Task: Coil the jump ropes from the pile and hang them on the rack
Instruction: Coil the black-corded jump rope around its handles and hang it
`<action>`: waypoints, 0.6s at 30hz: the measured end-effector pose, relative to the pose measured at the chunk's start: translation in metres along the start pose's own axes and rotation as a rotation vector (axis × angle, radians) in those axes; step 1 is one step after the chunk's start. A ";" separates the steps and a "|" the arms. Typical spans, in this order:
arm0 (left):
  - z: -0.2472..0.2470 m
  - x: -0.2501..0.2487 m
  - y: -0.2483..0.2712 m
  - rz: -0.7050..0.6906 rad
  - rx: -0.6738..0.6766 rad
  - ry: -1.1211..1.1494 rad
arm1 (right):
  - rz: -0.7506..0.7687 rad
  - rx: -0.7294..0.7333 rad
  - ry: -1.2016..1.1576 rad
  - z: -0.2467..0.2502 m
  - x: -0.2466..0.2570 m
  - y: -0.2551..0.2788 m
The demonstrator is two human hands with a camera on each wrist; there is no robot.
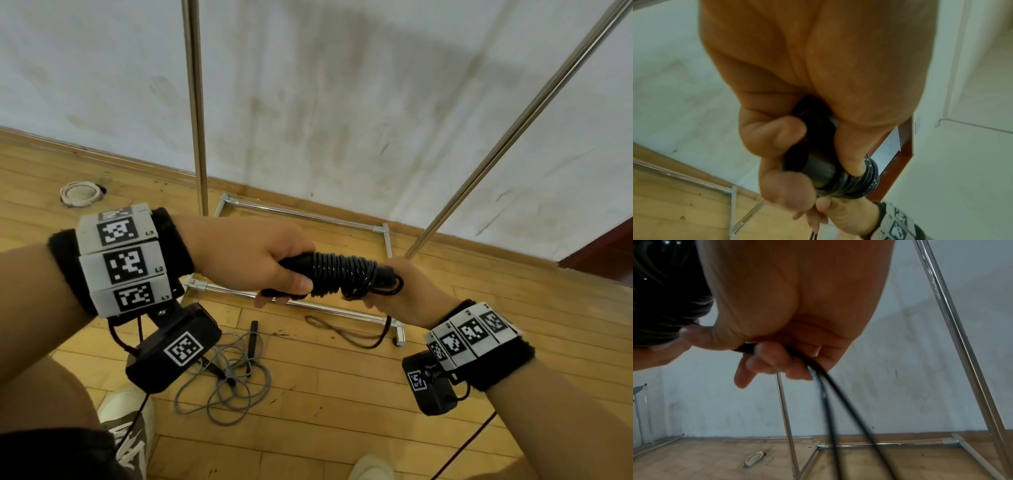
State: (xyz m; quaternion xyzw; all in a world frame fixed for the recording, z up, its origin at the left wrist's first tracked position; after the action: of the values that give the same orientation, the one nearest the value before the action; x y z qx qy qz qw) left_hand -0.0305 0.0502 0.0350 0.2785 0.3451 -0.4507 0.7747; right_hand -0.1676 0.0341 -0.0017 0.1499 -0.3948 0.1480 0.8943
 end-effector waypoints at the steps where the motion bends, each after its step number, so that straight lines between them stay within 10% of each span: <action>1: -0.004 0.002 0.000 0.015 0.017 -0.020 | 0.080 -0.015 0.119 0.001 0.007 0.001; 12: -0.031 0.021 -0.005 0.137 0.145 -0.103 | -0.137 -0.159 0.579 0.018 -0.016 -0.009; 18: -0.028 0.037 -0.010 0.216 0.141 -0.260 | -0.068 -0.260 0.313 0.028 0.002 -0.009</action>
State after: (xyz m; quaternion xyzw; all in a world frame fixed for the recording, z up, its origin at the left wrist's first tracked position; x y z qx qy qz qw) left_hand -0.0348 0.0482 -0.0123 0.3071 0.1776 -0.4201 0.8352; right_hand -0.1813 0.0152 0.0167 0.0217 -0.2617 0.0869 0.9610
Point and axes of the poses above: each hand's wrist, its own y-axis away from the middle knuckle, its own z-axis out of the back of the hand, x = y × z, the point moved 10 cm from there along -y, towards the middle knuckle, and after that the axes turned 11 degrees about -z, right-handed, at the moved point
